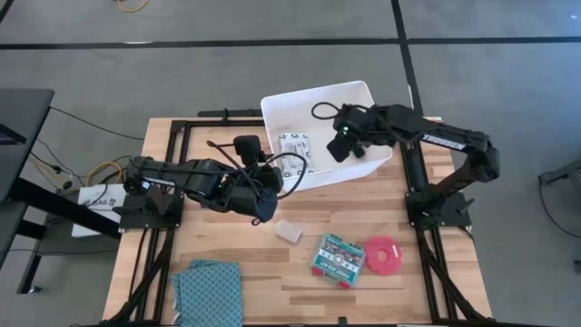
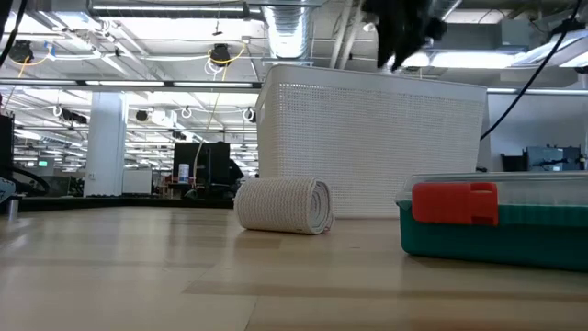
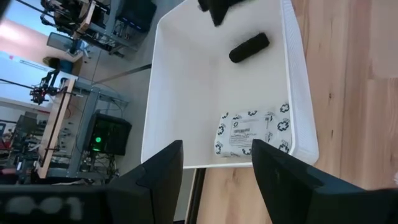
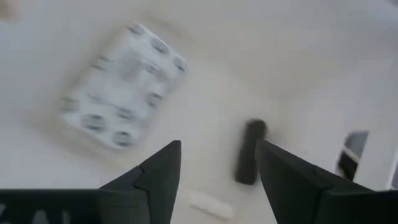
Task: Pick & place medical supplies in basket/bin
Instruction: Put the white bandage into the white bin
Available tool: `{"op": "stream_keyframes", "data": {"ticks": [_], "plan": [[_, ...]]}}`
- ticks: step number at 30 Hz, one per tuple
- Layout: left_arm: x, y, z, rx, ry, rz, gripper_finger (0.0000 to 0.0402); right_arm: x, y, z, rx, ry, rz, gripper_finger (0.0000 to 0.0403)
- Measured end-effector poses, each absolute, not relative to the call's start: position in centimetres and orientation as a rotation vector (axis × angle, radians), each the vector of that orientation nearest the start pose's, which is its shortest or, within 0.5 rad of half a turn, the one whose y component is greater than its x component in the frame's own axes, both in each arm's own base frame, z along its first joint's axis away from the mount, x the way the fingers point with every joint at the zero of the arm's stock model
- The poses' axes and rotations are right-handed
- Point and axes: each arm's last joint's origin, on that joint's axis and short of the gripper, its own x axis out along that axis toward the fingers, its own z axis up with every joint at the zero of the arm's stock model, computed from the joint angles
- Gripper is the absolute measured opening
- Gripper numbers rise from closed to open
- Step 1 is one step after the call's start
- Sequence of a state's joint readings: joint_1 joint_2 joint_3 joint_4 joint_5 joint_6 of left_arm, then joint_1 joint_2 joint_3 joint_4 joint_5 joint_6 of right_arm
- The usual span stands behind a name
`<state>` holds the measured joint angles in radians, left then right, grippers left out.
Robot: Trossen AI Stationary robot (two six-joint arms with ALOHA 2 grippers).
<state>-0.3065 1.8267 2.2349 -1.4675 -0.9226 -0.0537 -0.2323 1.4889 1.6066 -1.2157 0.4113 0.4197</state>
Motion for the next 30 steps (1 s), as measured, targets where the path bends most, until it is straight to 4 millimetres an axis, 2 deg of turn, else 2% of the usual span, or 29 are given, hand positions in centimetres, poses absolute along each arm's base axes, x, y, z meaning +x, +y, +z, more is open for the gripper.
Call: {"op": "stream_keyframes", "data": {"ticks": [3, 7, 12, 16, 20, 24, 27, 30], "plan": [[31.9, -7.7, 43.6, 0.59, 0.886, 0.576, 0.0182, 27.4, -4.5, 38.9, 0.308, 0.912, -0.629, 0.0195], [31.4, -7.5, 43.3, 0.596, 0.927, 0.587, 0.0182, 28.8, 0.7, 38.6, 0.328, 0.909, -0.33, 0.0201], [31.3, -7.8, 43.3, 0.577, 0.919, 0.591, 0.0182, 31.3, 7.2, 35.4, 0.173, 0.974, -0.189, 0.0216], [31.1, -8.4, 43.4, 0.587, 0.911, 0.574, 0.0182, 34.5, 10.7, 31.3, 0.084, 1.015, -0.169, 0.0227], [31.0, -8.9, 43.4, 0.593, 0.904, 0.564, 0.0182, 37.8, 12.0, 25.8, 0.033, 1.097, -0.175, 0.0232], [30.8, -9.4, 43.4, 0.59, 0.895, 0.551, 0.0182, 40.0, 11.4, 21.2, 0.078, 1.173, -0.261, 0.0232], [30.7, -9.8, 43.4, 0.593, 0.892, 0.538, 0.0182, 41.0, 10.1, 19.2, 0.105, 1.199, -0.312, 0.0231], [30.6, -10.0, 43.4, 0.592, 0.889, 0.533, 0.0182, 42.0, 9.1, 18.2, 0.141, 1.178, -0.324, 0.023]]}}
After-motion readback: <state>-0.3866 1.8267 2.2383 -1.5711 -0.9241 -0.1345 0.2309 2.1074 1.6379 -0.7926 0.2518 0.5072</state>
